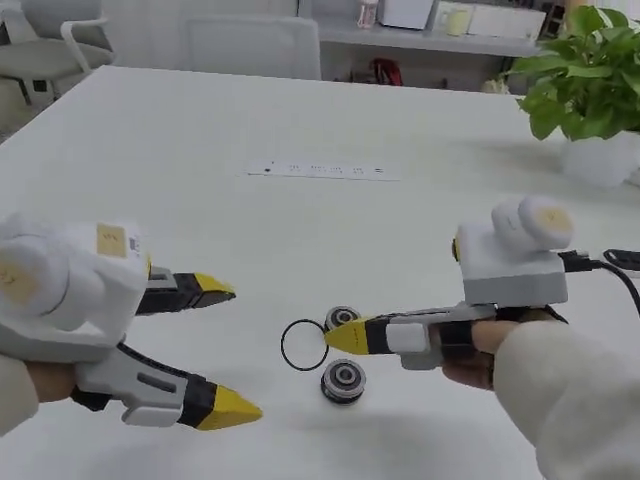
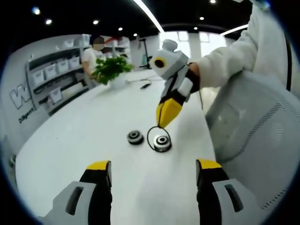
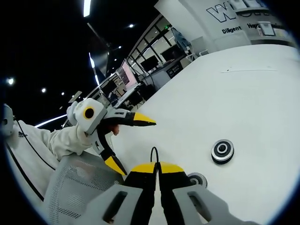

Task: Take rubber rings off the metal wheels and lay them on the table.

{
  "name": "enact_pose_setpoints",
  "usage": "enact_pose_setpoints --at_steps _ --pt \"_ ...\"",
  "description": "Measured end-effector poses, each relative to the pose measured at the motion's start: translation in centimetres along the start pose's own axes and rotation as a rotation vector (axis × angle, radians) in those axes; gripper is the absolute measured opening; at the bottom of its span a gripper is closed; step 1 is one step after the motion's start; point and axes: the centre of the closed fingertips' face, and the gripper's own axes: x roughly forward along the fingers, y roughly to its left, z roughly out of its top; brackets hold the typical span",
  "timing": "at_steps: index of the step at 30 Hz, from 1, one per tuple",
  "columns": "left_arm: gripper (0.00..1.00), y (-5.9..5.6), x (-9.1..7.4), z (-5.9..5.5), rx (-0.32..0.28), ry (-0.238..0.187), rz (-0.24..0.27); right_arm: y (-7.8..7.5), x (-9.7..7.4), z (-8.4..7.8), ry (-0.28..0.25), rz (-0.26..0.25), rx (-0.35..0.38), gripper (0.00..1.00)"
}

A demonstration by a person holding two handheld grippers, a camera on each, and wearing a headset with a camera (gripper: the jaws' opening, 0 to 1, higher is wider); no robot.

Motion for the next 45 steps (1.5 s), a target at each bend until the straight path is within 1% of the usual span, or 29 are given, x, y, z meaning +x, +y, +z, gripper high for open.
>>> enact_pose_setpoints --at_steps 3,6,10,13,14,15,19,23,29,33,39,45 --pt "0.75 -0.4 0.2 -0.7 0.01 0.027 -0.016 0.3 0.6 -0.3 0.015 0.014 -0.004 0.0" --pt "0.75 -0.5 0.2 -1.2 0.009 0.041 -0.024 0.8 1.3 -0.8 0.038 0.024 -0.016 0.0" --pt "0.76 -0.7 0.3 -1.5 -0.008 0.044 -0.03 0.8 1.8 -1.5 0.06 0.019 -0.025 0.0" --pt "0.76 -0.9 0.6 -1.4 -0.008 0.043 -0.03 0.7 2.1 -1.9 0.064 0.023 -0.026 0.0" --pt "0.77 -1.2 0.7 -1.2 -0.019 0.03 -0.044 0.6 2.2 -2.0 0.068 0.02 -0.026 0.0" --pt "0.77 -1.5 0.9 -1.2 -0.024 0.028 -0.053 0.6 2.2 -2.2 0.076 0.015 -0.033 0.0" --pt "0.77 -1.8 1.2 -1.5 -0.027 0.038 -0.066 0.0 2.4 -2.6 0.091 -0.019 -0.059 0.0" --pt "0.79 -1.8 1.5 -1.7 -0.038 0.038 -0.072 -0.5 2.5 -3.0 0.108 -0.04 -0.067 0.0" --pt "0.79 -1.8 1.6 -2.0 -0.043 0.046 -0.07 -1.0 2.7 -3.3 0.118 -0.067 -0.082 0.0" --pt "0.79 -2.0 1.8 -2.1 -0.043 0.051 -0.079 -0.9 2.9 -3.3 0.116 -0.059 -0.092 0.0" --pt "0.79 -2.0 1.8 -2.0 -0.043 0.049 -0.082 -1.5 3.2 -4.2 0.154 -0.085 -0.111 0.0" --pt "0.79 -1.7 1.6 -2.0 -0.051 0.047 -0.068 -1.6 3.5 -5.0 0.188 -0.094 -0.126 0.0"
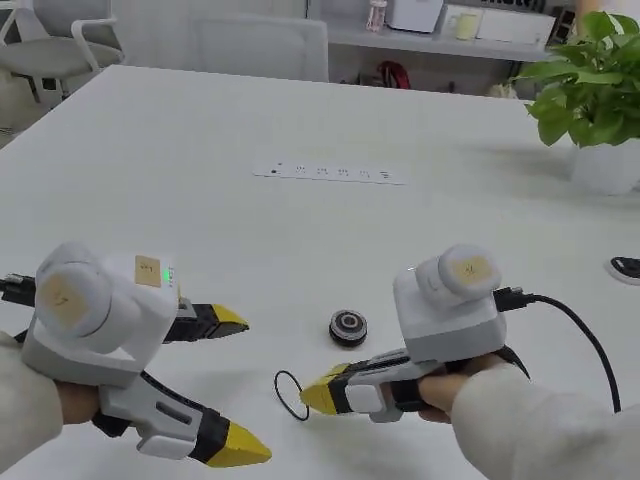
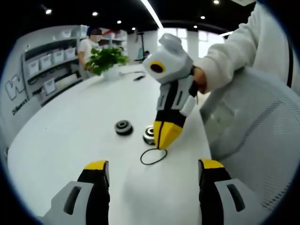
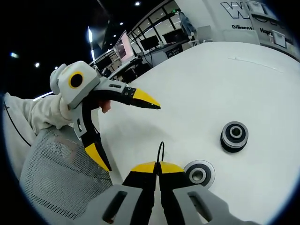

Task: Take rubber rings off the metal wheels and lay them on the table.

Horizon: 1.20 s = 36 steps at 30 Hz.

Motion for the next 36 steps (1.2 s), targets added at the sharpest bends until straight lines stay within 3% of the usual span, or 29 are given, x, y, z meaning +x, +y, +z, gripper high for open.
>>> enact_pose_setpoints --at_steps 19,36 --pt "0.79 0.0 0.1 -0.5 0.004 0.02 -0.002 0.2 0.56 -0.81 0.044 -0.001 -0.041 0.0" --pt "0.79 0.06 0.06 -0.69 0.001 0.026 -0.001 0.68 0.61 -0.47 0.037 0.016 -0.072 0.12"
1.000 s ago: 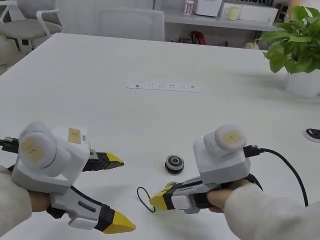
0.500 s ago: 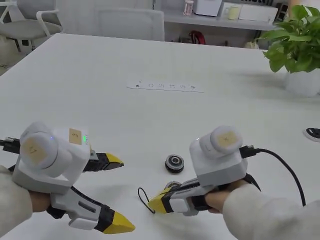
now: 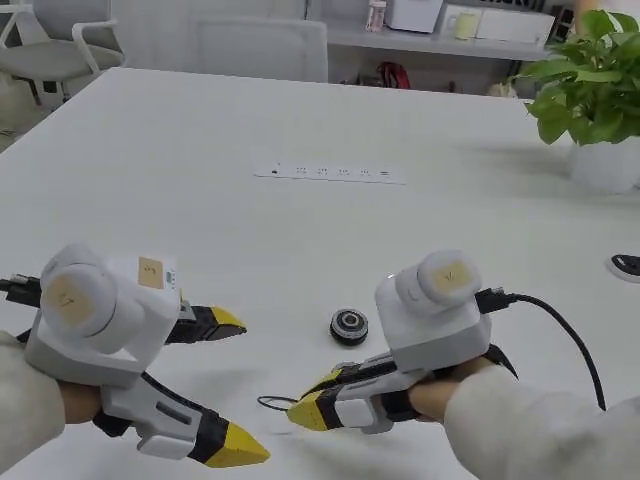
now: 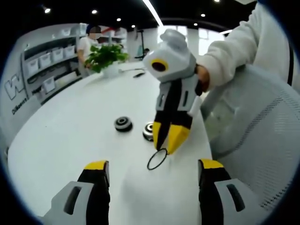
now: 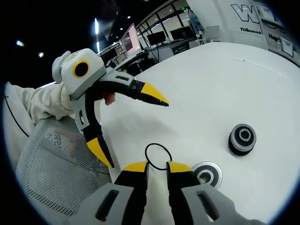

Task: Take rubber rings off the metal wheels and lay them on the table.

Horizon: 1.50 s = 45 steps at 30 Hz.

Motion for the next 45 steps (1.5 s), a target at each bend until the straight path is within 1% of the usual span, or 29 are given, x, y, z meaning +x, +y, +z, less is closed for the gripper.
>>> enact_pose_setpoints --at_steps 10,18,21,29,35,41,44,45 --pt "0.78 -0.1 0.0 0.0 0.0 0.005 -0.003 -0.2 -0.3 0.7 -0.027 -0.007 0.009 0.16" --pt "0.78 0.0 -0.1 0.1 -0.001 0.001 0.001 -0.7 -1.2 1.9 -0.082 -0.024 0.028 0.17" --pt "0.78 -0.1 -0.1 0.1 0.0 0.001 0.0 -1.0 -1.7 2.5 -0.106 -0.034 0.034 0.18" --pt "0.78 0.0 -0.1 0.2 0.0 -0.003 0.001 -2.2 -3.5 4.4 -0.202 -0.072 0.068 0.18" --pt "0.78 -0.1 0.0 0.2 0.001 -0.002 -0.003 -3.2 -4.9 5.4 -0.264 -0.098 0.099 0.18" --pt "0.78 -0.1 -0.1 0.4 -0.001 -0.007 -0.002 -4.0 -6.0 6.2 -0.307 -0.122 0.104 0.19" --pt "0.78 -0.1 -0.1 0.6 -0.005 -0.015 -0.002 -4.4 -6.9 6.9 -0.349 -0.132 0.119 0.19" --pt "0.78 -0.1 -0.1 0.7 -0.005 -0.018 -0.003 -4.6 -7.1 7.0 -0.356 -0.135 0.122 0.19"
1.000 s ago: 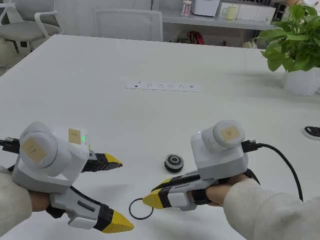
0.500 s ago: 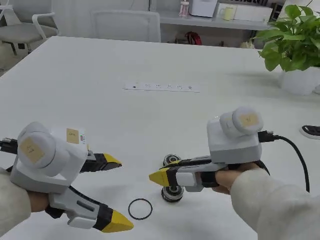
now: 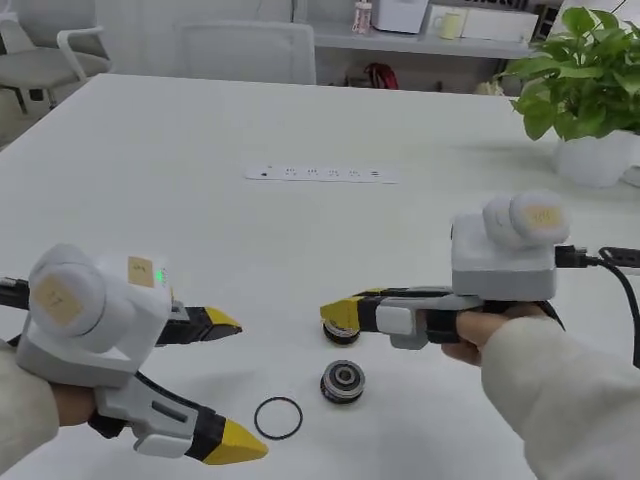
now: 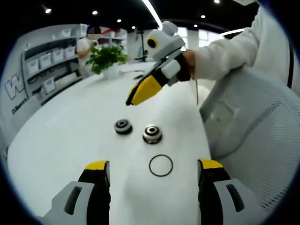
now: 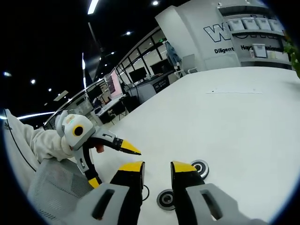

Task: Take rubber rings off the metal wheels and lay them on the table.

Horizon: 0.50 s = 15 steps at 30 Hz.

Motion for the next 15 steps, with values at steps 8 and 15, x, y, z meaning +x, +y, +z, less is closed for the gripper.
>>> enact_pose_setpoints --at_steps 8,15 --pt "0.78 -0.4 0.0 1.3 0.014 -0.022 -0.009 -1.0 -1.1 0.5 -0.018 -0.025 -0.005 0.21" --pt "0.78 -0.3 -0.3 3.3 0.021 -0.064 -0.006 -1.2 -1.3 0.1 -0.003 -0.025 -0.021 0.23"
